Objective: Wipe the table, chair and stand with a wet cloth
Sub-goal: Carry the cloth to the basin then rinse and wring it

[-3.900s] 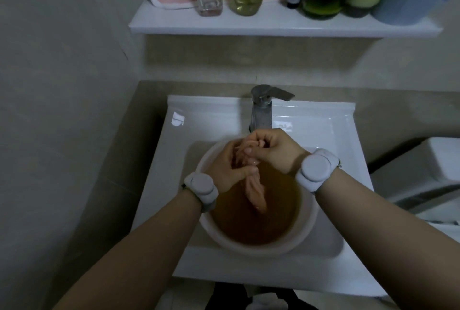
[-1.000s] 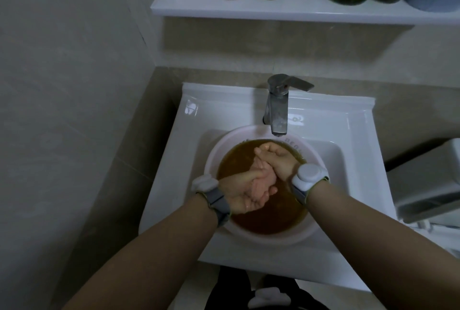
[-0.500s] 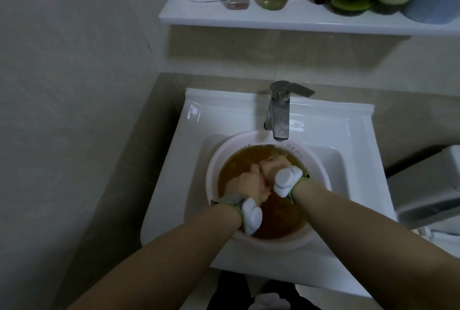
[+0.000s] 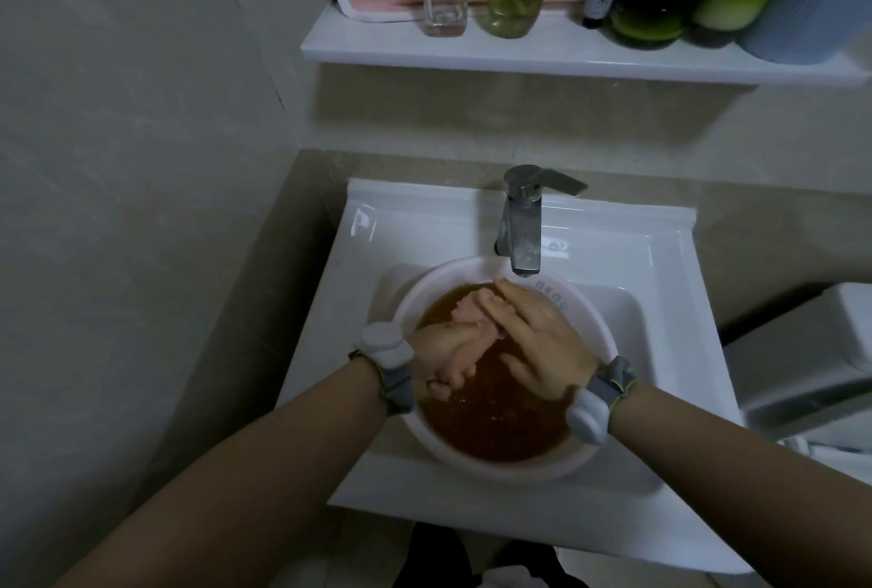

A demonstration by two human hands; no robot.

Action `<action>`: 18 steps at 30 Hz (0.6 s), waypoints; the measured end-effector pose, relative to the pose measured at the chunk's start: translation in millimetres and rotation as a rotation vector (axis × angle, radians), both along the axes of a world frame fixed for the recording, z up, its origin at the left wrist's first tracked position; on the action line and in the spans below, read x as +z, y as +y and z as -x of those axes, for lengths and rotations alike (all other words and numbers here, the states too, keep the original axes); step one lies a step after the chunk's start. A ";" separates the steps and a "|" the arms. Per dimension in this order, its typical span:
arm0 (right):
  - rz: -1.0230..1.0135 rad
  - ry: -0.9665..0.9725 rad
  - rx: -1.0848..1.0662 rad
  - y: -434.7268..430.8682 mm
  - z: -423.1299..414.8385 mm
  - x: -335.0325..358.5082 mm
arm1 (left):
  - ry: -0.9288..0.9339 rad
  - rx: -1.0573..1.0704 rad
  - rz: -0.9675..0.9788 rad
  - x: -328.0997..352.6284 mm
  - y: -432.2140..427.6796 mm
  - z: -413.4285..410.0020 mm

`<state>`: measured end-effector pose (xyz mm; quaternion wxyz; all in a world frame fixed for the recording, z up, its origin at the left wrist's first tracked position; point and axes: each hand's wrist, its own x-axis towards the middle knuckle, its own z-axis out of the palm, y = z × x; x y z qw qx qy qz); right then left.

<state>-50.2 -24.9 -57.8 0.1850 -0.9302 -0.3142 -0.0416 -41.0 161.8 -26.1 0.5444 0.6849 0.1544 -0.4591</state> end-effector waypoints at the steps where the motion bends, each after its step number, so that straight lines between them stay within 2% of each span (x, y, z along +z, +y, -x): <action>1: 0.017 -0.036 0.026 -3.4 -1.7 -1.7 | 0.119 0.056 0.101 4.4 -0.1 -0.5; 3: 0.034 -0.104 0.073 -6.6 -5.4 -1.1 | 0.282 0.074 0.269 10.2 -0.9 -1.2; 6: -0.062 -0.151 0.150 -1.7 -12.1 9.1 | 0.393 -0.033 0.418 17.8 -5.5 -0.5; 8: -0.115 -0.120 0.168 1.6 -18.0 16.8 | 0.434 -0.056 0.502 22.9 -7.3 -1.6; 12: -0.107 -0.088 0.220 1.5 -24.3 28.8 | 0.459 -0.141 0.529 26.9 -3.7 -3.9; 14: -0.094 -0.062 0.232 2.9 -27.1 40.3 | 0.489 -0.207 0.649 25.6 -1.2 -4.9; 16: -0.080 -0.065 0.239 4.4 -31.7 49.9 | 0.546 -0.203 0.767 23.1 0.0 -5.3; 18: -0.050 -0.066 0.255 4.4 -35.8 58.8 | 0.557 -0.154 0.795 24.3 -0.5 -4.9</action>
